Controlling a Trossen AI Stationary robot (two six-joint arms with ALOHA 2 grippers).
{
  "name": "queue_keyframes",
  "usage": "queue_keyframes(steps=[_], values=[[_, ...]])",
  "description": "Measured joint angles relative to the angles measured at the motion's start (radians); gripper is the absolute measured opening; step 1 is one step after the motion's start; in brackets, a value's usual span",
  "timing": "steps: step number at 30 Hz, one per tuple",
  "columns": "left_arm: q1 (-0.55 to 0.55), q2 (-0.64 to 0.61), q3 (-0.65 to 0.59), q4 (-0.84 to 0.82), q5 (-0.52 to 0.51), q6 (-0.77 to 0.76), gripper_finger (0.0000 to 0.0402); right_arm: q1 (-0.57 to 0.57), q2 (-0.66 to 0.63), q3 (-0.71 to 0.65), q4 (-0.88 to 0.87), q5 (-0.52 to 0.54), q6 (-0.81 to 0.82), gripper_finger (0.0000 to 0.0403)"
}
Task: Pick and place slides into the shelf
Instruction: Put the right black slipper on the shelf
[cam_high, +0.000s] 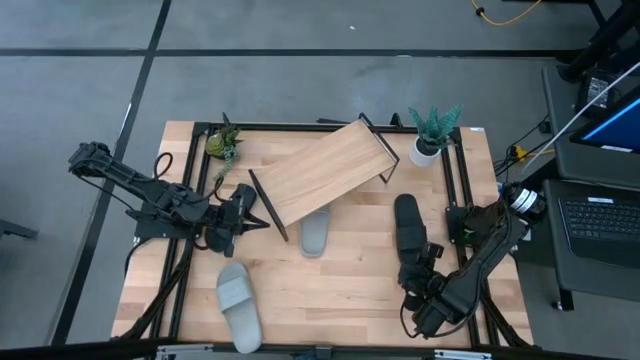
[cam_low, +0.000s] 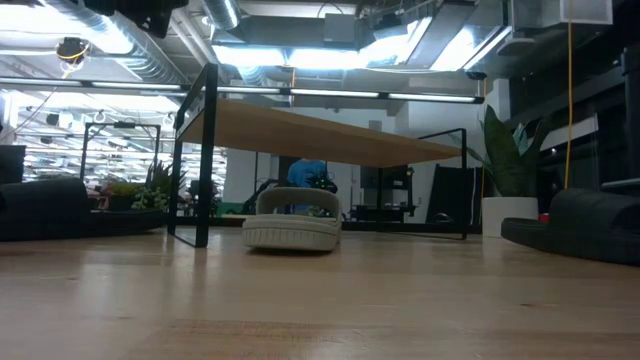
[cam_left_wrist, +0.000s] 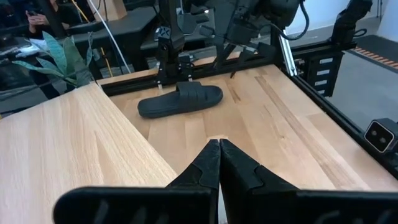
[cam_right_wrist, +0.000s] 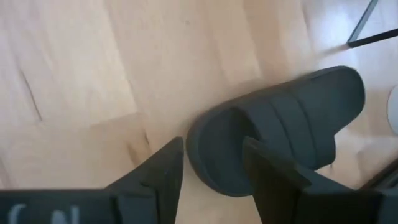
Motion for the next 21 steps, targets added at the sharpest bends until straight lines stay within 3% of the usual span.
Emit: queue_keyframes(steps=[21], values=[[0.000,0.000,0.000,-0.049,0.000,-0.003,0.0000,-0.019,0.156,-0.001,0.065,-0.105,0.003,0.0167]])
